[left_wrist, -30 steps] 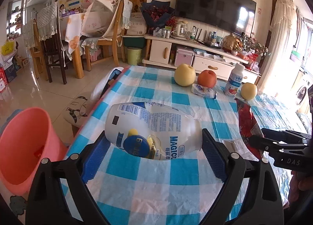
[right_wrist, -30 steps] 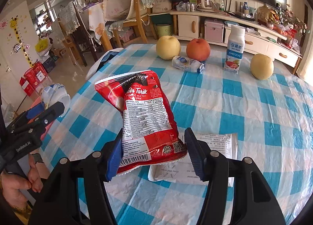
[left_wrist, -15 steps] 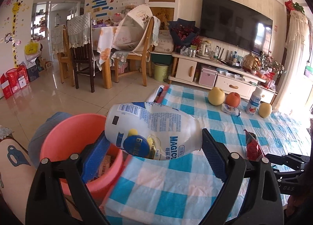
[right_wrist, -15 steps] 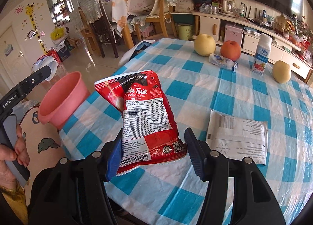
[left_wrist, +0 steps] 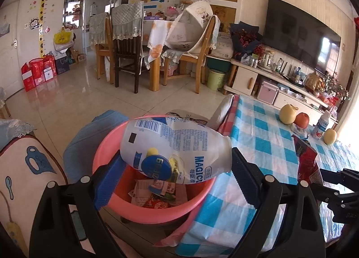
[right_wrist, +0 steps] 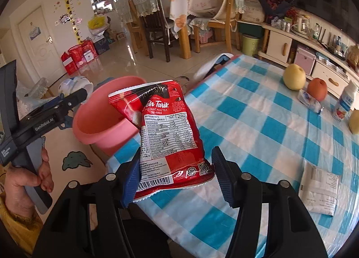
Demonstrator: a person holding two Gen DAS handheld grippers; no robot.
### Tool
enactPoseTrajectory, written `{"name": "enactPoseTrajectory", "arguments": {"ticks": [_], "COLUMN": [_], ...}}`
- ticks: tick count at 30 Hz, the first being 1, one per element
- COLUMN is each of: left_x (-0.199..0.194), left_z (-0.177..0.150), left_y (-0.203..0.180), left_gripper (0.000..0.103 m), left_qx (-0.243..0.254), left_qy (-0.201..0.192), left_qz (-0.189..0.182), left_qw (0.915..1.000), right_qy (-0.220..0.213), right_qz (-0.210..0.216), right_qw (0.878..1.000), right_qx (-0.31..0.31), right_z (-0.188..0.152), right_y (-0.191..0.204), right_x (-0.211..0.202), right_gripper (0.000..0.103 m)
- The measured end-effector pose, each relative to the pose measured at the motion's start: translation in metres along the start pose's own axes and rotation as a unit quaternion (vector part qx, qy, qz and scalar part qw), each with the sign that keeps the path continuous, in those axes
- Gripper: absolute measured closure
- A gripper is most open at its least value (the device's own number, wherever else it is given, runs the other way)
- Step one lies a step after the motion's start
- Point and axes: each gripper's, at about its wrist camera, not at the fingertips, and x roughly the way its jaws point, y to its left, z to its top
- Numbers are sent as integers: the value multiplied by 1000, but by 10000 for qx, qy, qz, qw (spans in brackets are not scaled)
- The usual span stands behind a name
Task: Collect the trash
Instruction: 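Carry the white bottle and red snack bag over the pink bucket with both grippers, then open both grippers to drop the bottle and snack bag into the bucket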
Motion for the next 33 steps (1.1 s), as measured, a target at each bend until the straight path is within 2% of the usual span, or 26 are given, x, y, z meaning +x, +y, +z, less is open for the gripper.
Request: {"name": "enactPoseTrajectory", "arguments": {"ticks": [8, 17, 20, 24, 27, 33], "left_x": [17, 42, 51, 61, 62, 61], "left_z": [-9, -18, -18, -22, -24, -25], "left_y": [31, 44, 43, 43, 41, 38], "left_gripper": [11, 11, 11, 11, 10, 7], "left_qx": [-128, -135, -83, 46, 152, 193], "left_qy": [178, 435, 524, 695, 732, 732], "left_qz": [232, 291, 309, 466, 581, 688], "left_qw": [9995, 9985, 9981, 9965, 9955, 9948], "right_qy": [84, 212, 251, 178, 54, -95], "right_qz": [397, 615, 575, 563, 600, 361], "right_qw": [9984, 9965, 9968, 9980, 9982, 9990], "right_qx": [-399, -531, -501, -231, -16, 225], "right_z": [41, 75, 79, 82, 79, 69], "right_y": [63, 92, 94, 87, 79, 59], "right_x": [39, 87, 102, 115, 112, 100], "right_gripper": [42, 42, 41, 33, 23, 18]}}
